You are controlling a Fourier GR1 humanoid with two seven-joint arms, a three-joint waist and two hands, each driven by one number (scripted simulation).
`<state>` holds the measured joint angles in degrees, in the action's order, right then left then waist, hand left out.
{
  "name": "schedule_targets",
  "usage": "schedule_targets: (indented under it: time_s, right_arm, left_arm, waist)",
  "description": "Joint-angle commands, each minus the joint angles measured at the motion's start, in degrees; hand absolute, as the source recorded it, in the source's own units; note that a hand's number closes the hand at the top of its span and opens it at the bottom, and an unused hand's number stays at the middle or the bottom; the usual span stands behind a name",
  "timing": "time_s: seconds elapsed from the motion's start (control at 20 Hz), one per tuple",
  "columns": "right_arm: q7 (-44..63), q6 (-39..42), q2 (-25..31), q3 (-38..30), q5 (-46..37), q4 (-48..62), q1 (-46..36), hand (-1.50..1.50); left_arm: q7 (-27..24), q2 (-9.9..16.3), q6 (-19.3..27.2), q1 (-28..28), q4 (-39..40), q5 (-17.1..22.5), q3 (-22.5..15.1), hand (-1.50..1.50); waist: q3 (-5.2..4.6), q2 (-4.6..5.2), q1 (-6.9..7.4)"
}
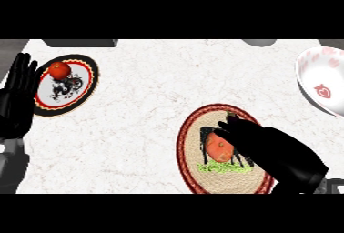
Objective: Pick the squash from the placemat and place it in the bowl
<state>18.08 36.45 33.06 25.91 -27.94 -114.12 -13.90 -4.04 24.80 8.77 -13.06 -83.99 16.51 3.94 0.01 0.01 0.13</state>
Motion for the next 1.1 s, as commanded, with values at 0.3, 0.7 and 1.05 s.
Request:
schedule_targets:
  time_s: [0.3, 0.7, 1.05]
  right_arm:
    - [-13.8, -6.1, -6.6, 1.9, -12.1, 13.7, -0.1, -1.5]
    - [-18.1, -8.1, -10.1, 3.2, -20.3, 15.8, 3.3, -1.5]
    - [-19.3, -3.5, -12.5, -1.4, -22.4, 15.9, 3.0, -1.5]
  left_arm:
    - [0.0, 0.2, -4.2, -2.6, 3.2, -1.3, 3.8, 0.0]
    - [2.2, -2.6, -4.1, 1.9, -3.5, -3.1, 4.6, 0.0]
    - [1.7, -5.2, -5.1, 2.4, -3.2, -5.6, 5.1, 0.0]
  waist:
    - [-0.01, 0.09, -0.07]
    - [0.0, -0.03, 0.04]
    - [-0.01, -0.05, -0.09]
